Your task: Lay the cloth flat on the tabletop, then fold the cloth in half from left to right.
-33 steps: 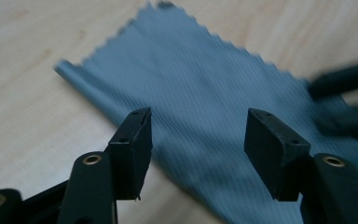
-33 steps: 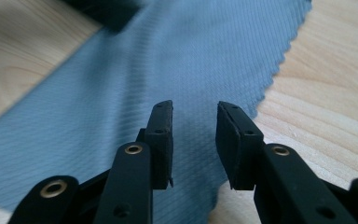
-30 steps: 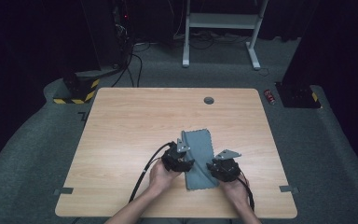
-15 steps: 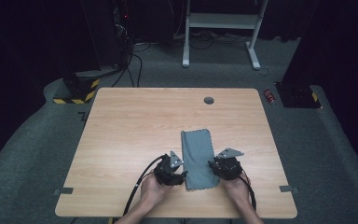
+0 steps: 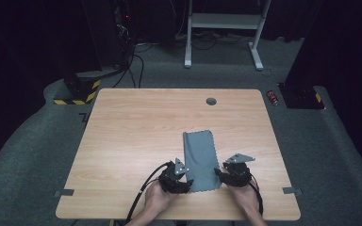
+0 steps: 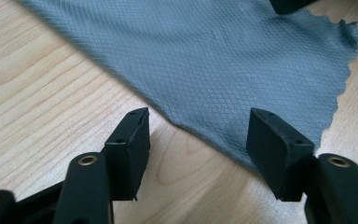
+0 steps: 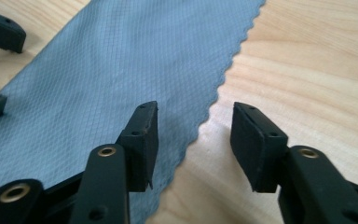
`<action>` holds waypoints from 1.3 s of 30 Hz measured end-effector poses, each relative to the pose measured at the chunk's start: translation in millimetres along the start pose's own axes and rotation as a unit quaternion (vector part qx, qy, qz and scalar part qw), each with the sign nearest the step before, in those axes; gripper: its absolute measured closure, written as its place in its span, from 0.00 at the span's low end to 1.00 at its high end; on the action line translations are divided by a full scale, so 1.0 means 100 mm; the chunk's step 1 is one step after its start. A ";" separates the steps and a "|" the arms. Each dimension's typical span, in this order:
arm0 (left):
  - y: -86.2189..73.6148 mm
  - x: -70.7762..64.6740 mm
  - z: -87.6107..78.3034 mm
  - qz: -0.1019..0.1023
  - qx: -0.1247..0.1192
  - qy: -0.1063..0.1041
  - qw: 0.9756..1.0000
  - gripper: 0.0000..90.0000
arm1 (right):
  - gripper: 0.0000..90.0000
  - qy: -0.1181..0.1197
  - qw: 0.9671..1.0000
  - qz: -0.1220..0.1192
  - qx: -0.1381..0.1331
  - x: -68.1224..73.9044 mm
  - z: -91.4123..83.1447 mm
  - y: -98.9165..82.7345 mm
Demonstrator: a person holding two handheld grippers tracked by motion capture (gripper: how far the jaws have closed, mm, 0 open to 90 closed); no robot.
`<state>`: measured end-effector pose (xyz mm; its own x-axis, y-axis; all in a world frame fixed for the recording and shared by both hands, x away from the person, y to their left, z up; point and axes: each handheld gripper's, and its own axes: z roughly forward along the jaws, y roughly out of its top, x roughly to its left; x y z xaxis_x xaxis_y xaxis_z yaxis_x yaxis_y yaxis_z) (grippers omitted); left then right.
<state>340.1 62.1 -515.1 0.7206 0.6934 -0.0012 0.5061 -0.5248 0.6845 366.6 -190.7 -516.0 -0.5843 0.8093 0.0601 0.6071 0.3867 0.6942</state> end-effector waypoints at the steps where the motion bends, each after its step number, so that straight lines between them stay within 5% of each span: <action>1: -0.01 0.00 0.00 -0.002 -0.001 -0.001 1.000 0.46 | 0.56 0.002 1.000 0.004 -0.004 0.01 -0.01 -0.02; 28: -0.24 0.14 -0.14 -0.005 -0.034 0.005 0.999 0.52 | 0.55 0.026 0.999 -0.040 0.004 0.39 0.02 -0.03; 39: -0.38 0.18 -0.23 -0.014 -0.051 0.007 0.999 0.53 | 0.56 0.016 0.998 -0.057 -0.005 0.54 0.04 -0.05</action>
<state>322.7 105.9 -524.3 0.6998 0.7142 -0.0115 0.4747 -0.4530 0.7546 334.0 -147.4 -518.8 -0.6666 0.7454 0.0036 0.5307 0.4711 0.7046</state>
